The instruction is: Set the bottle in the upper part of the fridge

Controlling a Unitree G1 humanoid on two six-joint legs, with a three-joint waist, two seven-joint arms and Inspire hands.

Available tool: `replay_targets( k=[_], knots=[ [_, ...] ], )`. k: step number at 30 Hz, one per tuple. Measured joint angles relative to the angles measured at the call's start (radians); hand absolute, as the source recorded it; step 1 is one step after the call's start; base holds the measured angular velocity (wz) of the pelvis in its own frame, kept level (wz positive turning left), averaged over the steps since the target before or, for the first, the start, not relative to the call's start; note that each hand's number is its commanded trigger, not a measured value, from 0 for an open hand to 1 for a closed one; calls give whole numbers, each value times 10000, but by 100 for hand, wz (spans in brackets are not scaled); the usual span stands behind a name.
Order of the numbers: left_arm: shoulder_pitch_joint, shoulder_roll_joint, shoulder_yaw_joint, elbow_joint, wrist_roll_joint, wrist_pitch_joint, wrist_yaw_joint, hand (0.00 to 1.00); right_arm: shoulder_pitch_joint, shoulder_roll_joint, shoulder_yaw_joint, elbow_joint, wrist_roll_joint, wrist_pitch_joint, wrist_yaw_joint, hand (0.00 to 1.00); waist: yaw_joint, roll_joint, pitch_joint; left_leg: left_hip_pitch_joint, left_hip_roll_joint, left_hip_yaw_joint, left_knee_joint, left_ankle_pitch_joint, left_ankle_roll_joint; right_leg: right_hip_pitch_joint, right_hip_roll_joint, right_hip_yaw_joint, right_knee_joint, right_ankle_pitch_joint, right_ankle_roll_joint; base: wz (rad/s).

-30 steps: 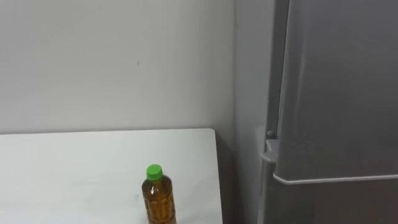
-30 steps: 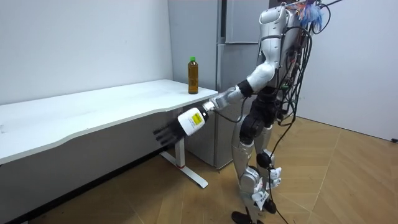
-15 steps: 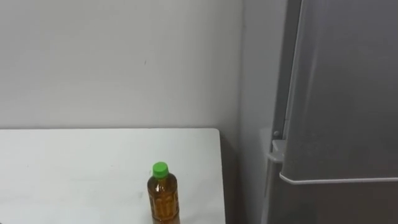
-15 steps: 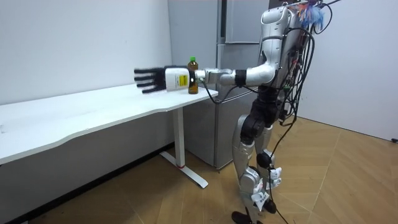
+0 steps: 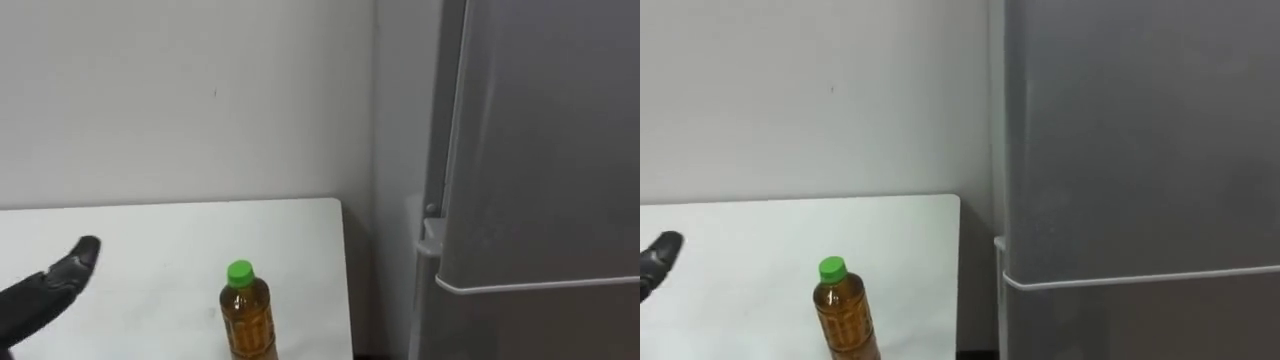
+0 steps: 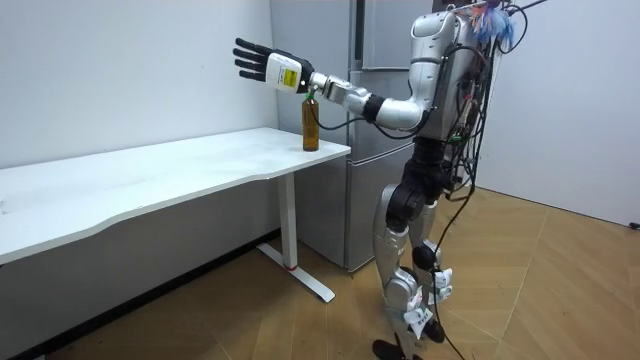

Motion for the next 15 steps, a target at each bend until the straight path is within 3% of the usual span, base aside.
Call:
replay_targets(
  k=[4,6,10,15],
  knots=[
    [-199,-53,-682,-125,-5,92,-776,0,-250,30,151,202,-33,18,-1,0,-125,-52,17,-21,0,26,-9,0,0,-62,8,108,1,-1,-1,-7],
    [-260,-73,-1050,-261,-4,313,-1153,0,-279,26,341,200,-20,15,-6,0,-136,-50,1,-49,-3,34,-5,0,0,-136,25,236,15,2,-2,-16],
    [-382,-85,-1271,-693,-6,574,-1822,0,-309,28,367,201,-22,17,-8,0,-215,-64,-29,-100,-5,49,-5,0,0,-147,35,264,44,7,-3,-3],
    [-1008,-90,-1471,-1250,-26,914,-2702,0,-401,15,381,404,-7,35,2,0,-366,-40,-87,-88,4,25,-7,0,0,-113,21,272,45,13,-2,2]
  ],
)
